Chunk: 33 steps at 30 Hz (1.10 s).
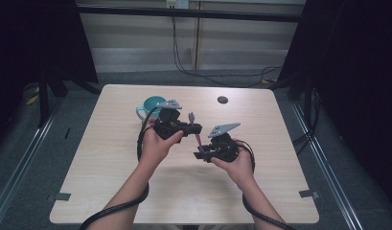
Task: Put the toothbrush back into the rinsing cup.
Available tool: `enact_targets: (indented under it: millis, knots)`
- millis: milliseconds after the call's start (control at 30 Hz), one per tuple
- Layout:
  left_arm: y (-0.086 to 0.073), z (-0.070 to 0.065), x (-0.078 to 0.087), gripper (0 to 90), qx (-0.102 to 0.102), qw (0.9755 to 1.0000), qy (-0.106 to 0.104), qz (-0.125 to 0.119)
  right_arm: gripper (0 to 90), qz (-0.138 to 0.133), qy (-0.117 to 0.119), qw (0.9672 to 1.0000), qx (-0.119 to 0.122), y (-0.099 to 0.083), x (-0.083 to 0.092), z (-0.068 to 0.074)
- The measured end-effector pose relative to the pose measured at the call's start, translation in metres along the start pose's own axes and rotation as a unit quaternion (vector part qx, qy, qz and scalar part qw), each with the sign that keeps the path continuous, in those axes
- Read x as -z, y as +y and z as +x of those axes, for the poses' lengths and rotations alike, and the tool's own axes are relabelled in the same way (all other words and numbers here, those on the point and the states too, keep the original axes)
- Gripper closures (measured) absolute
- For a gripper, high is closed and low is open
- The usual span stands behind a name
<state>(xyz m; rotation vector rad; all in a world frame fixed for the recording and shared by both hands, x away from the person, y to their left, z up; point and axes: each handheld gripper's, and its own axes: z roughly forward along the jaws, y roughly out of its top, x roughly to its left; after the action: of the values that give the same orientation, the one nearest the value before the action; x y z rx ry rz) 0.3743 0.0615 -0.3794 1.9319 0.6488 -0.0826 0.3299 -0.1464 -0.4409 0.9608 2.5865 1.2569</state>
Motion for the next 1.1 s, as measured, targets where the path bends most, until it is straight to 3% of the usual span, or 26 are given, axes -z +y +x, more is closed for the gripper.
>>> enact_targets:
  millis: [233, 400, 633, 867, 1100]
  knots:
    - [0.000, 0.003, 0.003, 83.5, -0.005, 0.9999, 0.012, -0.001, 55.1, -0.005, -0.010, 0.9999, 0.002, 0.004, 0.007, 0.000]
    - [0.001, 0.003, 0.005, 83.5, -0.004, 0.9998, 0.018, -0.009, 66.3, -0.010, 0.001, 0.9999, 0.003, 0.005, 0.010, -0.001]
    - [0.002, 0.003, 0.006, 83.6, -0.008, 0.9996, 0.023, -0.014, 69.6, -0.012, 0.016, 0.9997, 0.014, 0.009, 0.001, 0.007]
    - [0.001, 0.003, 0.008, 83.6, -0.006, 0.9996, 0.023, -0.016, 67.1, -0.015, 0.022, 0.9994, 0.020, 0.014, -0.008, 0.016]
    - [0.000, 0.004, 0.012, 83.6, -0.003, 0.9995, 0.023, -0.024, 61.3, -0.023, 0.019, 0.9995, 0.009, 0.011, -0.005, 0.012]
